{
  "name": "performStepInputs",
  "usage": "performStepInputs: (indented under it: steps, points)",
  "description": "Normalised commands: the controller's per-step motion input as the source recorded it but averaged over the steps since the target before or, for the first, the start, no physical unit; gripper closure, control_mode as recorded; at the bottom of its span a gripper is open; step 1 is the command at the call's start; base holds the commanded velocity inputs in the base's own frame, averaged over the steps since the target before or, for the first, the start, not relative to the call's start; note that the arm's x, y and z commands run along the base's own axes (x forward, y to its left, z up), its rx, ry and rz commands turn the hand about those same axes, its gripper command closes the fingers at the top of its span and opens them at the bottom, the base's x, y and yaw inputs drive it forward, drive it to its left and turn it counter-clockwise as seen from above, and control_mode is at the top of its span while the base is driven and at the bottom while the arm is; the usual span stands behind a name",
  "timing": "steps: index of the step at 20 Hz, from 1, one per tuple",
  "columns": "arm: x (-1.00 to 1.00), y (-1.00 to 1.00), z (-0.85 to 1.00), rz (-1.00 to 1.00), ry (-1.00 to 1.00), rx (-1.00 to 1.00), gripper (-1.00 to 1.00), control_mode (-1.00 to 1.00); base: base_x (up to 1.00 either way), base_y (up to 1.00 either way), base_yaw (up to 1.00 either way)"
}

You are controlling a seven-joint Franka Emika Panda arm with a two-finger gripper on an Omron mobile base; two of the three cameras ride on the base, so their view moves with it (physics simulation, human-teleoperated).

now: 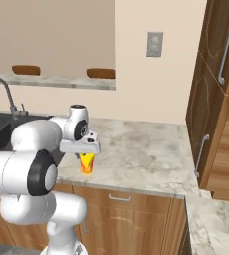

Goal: Place the pitcher and cup on the dining counter for serving.

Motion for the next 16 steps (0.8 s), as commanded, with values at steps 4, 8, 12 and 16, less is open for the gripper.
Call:
performStepInputs:
  steps: [4,8,12,16]
  points:
    - [-0.28,0.0,0.31,0.0,-0.29,0.0,1.0,-1.0,0.0,0.0,0.0]
    - [-0.36,0.0,0.52,0.04,-0.35,-0.01,1.0,-1.0,0.0,0.0,0.0]
    - [-0.21,0.0,0.77,0.05,-0.3,-0.01,1.0,-1.0,0.0,0.0,0.0]
    - [-0.36,0.0,0.94,0.06,-0.37,0.0,1.0,-1.0,0.0,0.0,0.0]
